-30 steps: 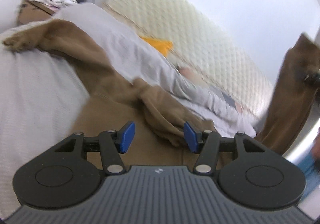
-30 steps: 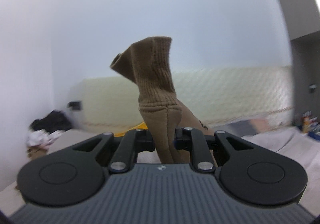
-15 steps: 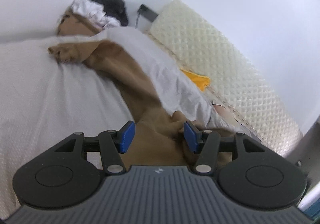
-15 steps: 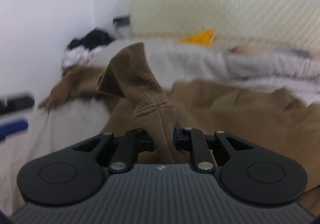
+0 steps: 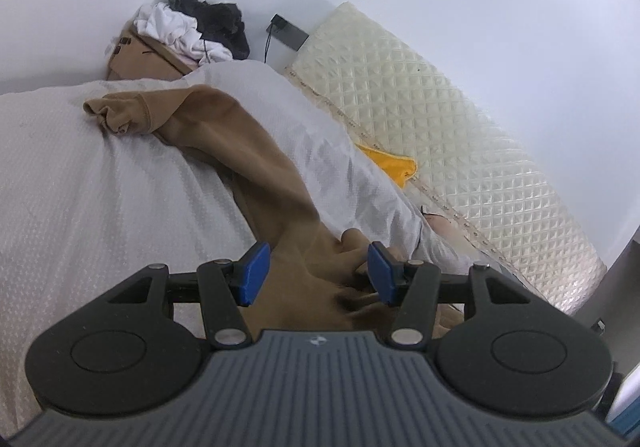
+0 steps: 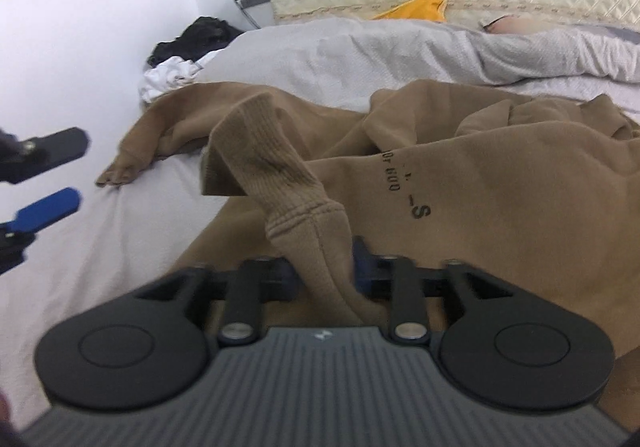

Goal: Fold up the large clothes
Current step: 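Carry the held sleeve across the hoodie body with the right gripper and release, then move the left gripper to the other sleeve and close on it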

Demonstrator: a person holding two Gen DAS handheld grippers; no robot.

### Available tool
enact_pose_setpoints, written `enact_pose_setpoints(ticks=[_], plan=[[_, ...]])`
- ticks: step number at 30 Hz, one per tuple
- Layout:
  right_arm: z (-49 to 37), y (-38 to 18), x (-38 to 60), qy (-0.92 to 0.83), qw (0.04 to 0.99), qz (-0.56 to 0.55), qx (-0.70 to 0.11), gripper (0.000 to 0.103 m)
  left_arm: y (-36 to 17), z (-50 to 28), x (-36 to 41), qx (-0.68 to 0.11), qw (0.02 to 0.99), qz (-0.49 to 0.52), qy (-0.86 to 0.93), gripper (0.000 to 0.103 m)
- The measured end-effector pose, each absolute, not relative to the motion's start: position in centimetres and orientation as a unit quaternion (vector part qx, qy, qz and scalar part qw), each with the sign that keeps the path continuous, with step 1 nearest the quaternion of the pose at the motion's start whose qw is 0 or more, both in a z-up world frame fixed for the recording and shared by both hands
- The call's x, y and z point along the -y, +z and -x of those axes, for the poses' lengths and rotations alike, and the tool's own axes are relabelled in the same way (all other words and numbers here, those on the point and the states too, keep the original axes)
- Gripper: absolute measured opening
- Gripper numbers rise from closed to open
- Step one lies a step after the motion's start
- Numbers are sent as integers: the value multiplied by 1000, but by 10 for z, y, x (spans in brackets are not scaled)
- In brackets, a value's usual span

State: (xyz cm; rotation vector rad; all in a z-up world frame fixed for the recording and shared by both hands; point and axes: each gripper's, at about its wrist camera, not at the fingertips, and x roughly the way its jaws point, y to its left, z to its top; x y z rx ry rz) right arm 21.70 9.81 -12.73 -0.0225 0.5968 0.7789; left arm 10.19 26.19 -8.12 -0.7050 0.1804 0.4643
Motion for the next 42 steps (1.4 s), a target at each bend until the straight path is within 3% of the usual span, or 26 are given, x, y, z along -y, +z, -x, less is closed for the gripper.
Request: enact_pose_setpoints(ticks=[2, 7, 17, 26, 30, 42], plan=[[-210, -123, -85, 387, 877, -9, -286, 79, -79, -101, -259, -83, 912, 336, 221, 60], [-194, -107, -48, 400, 875, -12, -274, 78, -73, -106, -242, -92, 926, 316, 186, 60], [-212, -94, 37, 301, 923, -42, -236, 77, -86, -166, -185, -192, 941, 266, 82, 59], [-265, -115, 64, 249, 935, -63, -244, 65, -103, -256, -135, -260, 949, 168, 66, 59], [-285, -129, 67, 236, 936, -63, -251, 58, -118, -280, -140, -283, 940, 173, 79, 59], [-323, -171, 60, 227, 923, -61, -305, 57, -172, -319, -147, -366, 912, 143, 116, 59]])
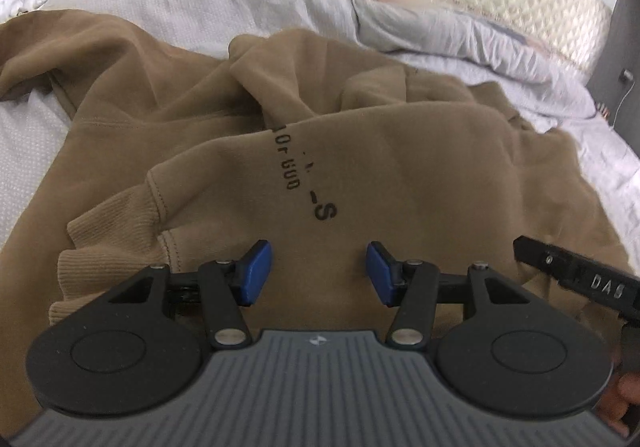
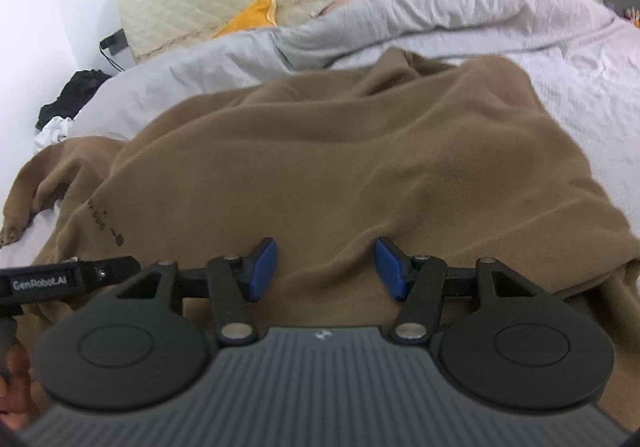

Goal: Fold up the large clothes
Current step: 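Move the left gripper to the other sleeve and close on it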

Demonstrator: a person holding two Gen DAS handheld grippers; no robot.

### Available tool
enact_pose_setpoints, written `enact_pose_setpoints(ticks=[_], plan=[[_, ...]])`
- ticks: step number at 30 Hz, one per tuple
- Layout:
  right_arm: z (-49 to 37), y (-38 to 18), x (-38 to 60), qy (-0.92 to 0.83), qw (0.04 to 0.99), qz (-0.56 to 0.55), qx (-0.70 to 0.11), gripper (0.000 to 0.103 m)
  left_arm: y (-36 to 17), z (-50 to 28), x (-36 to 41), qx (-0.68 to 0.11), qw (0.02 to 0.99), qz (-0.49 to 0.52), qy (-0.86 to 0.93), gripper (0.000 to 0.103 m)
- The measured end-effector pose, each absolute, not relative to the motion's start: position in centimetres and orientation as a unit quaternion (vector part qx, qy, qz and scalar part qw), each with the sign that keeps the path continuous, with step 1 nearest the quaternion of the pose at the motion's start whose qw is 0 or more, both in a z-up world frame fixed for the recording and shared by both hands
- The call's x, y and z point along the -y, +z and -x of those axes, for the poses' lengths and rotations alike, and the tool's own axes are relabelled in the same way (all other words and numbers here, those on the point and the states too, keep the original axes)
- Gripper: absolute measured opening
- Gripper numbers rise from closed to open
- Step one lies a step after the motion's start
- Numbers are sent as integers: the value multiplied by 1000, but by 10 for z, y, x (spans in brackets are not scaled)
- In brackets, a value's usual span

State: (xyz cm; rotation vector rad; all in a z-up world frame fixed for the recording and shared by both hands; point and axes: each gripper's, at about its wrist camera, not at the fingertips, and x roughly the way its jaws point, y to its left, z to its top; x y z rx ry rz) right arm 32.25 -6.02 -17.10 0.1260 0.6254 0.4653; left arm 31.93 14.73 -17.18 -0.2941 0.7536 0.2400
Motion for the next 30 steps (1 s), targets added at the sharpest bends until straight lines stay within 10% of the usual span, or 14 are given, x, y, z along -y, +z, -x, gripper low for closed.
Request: enact_pose_setpoints(ticks=[30], plan=[[-201, -114, 92, 220, 944, -55, -239, 58, -21, -172, -229, -188, 947, 203, 163, 60]])
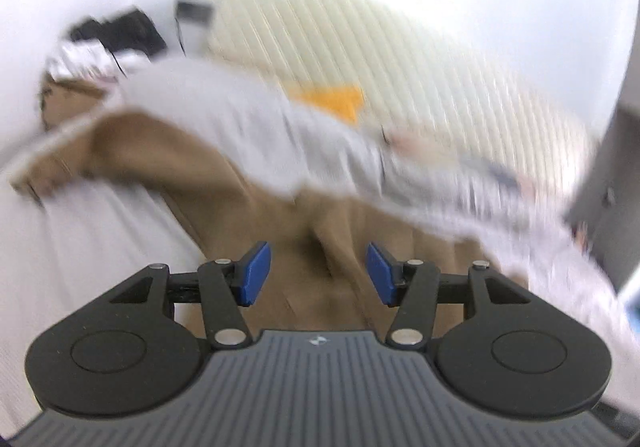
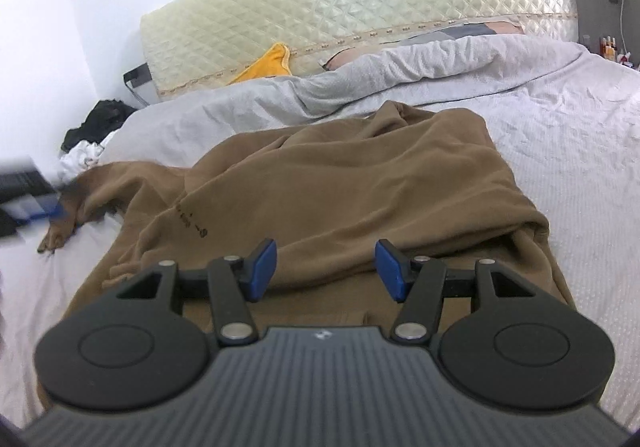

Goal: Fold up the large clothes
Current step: 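Move the left gripper to the other sleeve and close on it, then lift the sleeve with the left gripper, lay it across the body, open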

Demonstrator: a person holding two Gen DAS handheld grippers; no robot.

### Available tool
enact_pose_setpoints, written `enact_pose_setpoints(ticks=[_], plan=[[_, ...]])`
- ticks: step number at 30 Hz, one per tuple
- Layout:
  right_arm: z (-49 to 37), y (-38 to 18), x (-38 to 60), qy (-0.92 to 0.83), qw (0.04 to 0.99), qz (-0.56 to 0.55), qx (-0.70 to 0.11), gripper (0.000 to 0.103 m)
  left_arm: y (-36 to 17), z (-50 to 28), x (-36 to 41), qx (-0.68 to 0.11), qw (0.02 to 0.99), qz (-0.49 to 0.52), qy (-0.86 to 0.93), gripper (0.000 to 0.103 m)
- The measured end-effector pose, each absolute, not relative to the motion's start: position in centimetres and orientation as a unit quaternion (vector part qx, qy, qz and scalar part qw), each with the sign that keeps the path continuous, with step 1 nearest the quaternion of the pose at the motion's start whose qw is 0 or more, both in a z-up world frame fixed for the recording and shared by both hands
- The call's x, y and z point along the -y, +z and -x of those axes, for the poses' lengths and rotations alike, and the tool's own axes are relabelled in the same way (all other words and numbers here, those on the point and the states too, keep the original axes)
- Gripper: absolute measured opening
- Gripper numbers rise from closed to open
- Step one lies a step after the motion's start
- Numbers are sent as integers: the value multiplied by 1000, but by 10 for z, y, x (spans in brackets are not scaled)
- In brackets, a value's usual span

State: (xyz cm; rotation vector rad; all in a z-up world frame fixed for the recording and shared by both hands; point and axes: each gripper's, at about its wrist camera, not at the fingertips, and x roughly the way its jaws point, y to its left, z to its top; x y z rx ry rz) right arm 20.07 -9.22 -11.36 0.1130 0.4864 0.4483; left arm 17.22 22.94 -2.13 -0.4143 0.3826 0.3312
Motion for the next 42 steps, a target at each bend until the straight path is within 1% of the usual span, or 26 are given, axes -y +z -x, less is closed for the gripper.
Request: enact_pose_setpoints(ticks=[4, 8, 11, 16, 18, 20, 24, 30, 31, 32, 33, 34, 35, 36, 38, 42], plan=[[-204, -121, 82, 222, 943, -40, -244, 58, 3, -153, -297, -195, 936, 208, 207, 60], [-214, -132, 69, 220, 938, -45, -263, 58, -3, -140, -364, -207, 924, 217, 237, 60], [-219, -141, 60, 216, 936, -38, -275, 58, -24, -139, -413, -225, 911, 229, 257, 60], [-224, -146, 48, 209, 938, -30, -275, 58, -79, -148, -491, -243, 883, 288, 280, 64], [-228, -146, 45, 203, 939, -32, -276, 58, -100, -156, -516, -251, 875, 290, 296, 64], [-233, -147, 41, 196, 940, -35, -277, 58, -115, -167, -533, -258, 873, 272, 314, 65], [-242, -148, 31, 182, 944, -33, -274, 59, -129, -192, -552, -265, 881, 179, 348, 66], [-251, -149, 23, 171, 947, -26, -272, 59, -139, -224, -564, -282, 898, 85, 327, 66], [-252, -150, 22, 170, 947, -24, -272, 59, -141, -231, -566, -290, 898, 74, 322, 65], [-252, -151, 21, 168, 947, -20, -273, 59, -143, -236, -569, -296, 899, 66, 316, 46], [-252, -151, 19, 166, 947, -16, -273, 59, -143, -240, -572, -302, 900, 63, 309, 31], [-253, -151, 18, 165, 948, -13, -273, 59, -142, -244, -575, -309, 897, 65, 308, 28], [-253, -150, 17, 164, 948, -10, -274, 59, -139, -244, -579, -309, 899, 74, 302, 21], [-254, -149, 16, 163, 947, -9, -276, 59, -134, -243, -583, -311, 900, 83, 294, 18], [-256, -147, 18, 163, 946, -18, -281, 59, -118, -239, -587, -316, 901, 91, 284, 16], [-257, -142, 25, 166, 944, -47, -282, 59, -62, -219, -595, -332, 902, 128, 243, 14]])
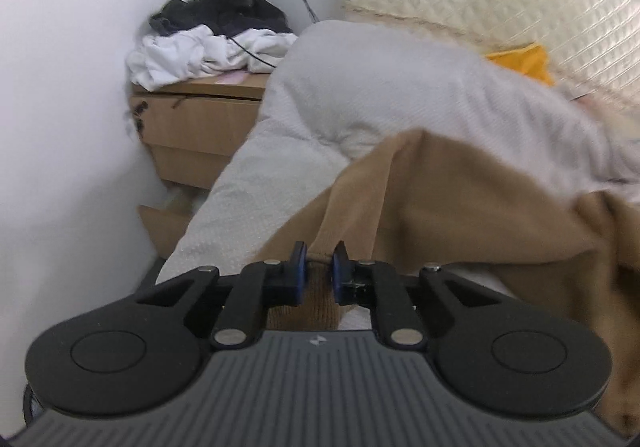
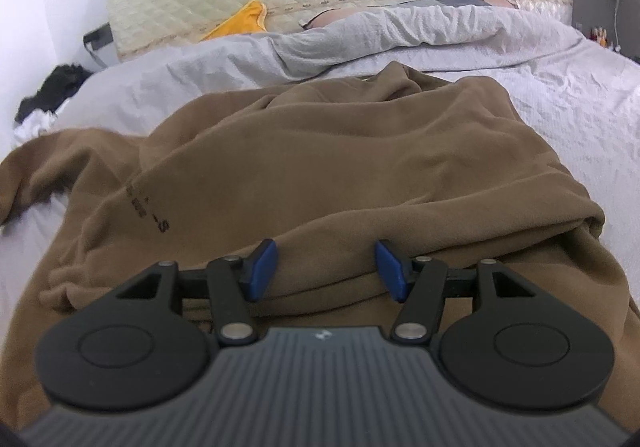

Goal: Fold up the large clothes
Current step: 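Lift the sleeve with the left gripper, lay it across the body, open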

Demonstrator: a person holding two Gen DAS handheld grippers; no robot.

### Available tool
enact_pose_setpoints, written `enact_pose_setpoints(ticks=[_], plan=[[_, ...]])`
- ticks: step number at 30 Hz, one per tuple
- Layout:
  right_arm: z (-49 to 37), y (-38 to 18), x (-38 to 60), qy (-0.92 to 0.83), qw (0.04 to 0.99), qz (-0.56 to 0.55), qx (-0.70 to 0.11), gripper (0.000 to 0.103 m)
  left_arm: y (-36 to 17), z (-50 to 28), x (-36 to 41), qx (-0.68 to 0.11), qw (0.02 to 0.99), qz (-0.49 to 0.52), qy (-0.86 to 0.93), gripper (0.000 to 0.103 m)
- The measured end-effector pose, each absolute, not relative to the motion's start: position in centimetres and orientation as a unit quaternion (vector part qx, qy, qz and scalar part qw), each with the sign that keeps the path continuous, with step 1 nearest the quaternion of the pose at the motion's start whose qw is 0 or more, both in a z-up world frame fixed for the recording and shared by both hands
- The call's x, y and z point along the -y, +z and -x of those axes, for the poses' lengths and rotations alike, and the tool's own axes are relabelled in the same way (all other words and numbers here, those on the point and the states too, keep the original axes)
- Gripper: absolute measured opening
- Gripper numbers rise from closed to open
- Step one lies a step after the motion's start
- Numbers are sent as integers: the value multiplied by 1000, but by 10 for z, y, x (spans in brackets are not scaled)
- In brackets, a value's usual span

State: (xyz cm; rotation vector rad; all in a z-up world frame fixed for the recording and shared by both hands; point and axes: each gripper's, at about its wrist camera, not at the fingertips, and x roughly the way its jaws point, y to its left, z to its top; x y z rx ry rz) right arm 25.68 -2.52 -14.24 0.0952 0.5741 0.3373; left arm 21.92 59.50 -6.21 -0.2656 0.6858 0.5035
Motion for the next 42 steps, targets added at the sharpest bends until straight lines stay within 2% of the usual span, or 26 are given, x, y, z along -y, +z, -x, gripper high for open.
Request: enact_pose_setpoints(ticks=[5, 10, 15, 21, 27, 32, 37, 42], plan=[[-252, -135, 34, 178, 942, -72, -277, 58, 25, -192, -583, -317, 905, 180, 220, 14], [-242, -126, 46, 197, 940, -83, -267, 58, 119, -182, -535, -286, 915, 207, 195, 14], [-233, -114, 62, 219, 938, -96, -252, 58, 192, -192, -456, -273, 921, 223, 164, 14], [-222, -98, 85, 237, 935, -124, -234, 58, 234, -223, -327, -260, 937, 189, 135, 14], [-215, -86, 111, 251, 932, -129, -226, 58, 228, -256, -202, -265, 944, 167, 103, 14], [-220, -82, 145, 242, 927, -163, -237, 58, 195, -287, -113, -279, 945, 160, 64, 14], [-220, -77, 180, 205, 936, -172, -226, 58, 137, -317, -41, -301, 943, 139, 14, 14], [-227, -71, 208, 186, 938, -193, -220, 59, 54, -347, 10, -346, 927, 141, -32, 14]])
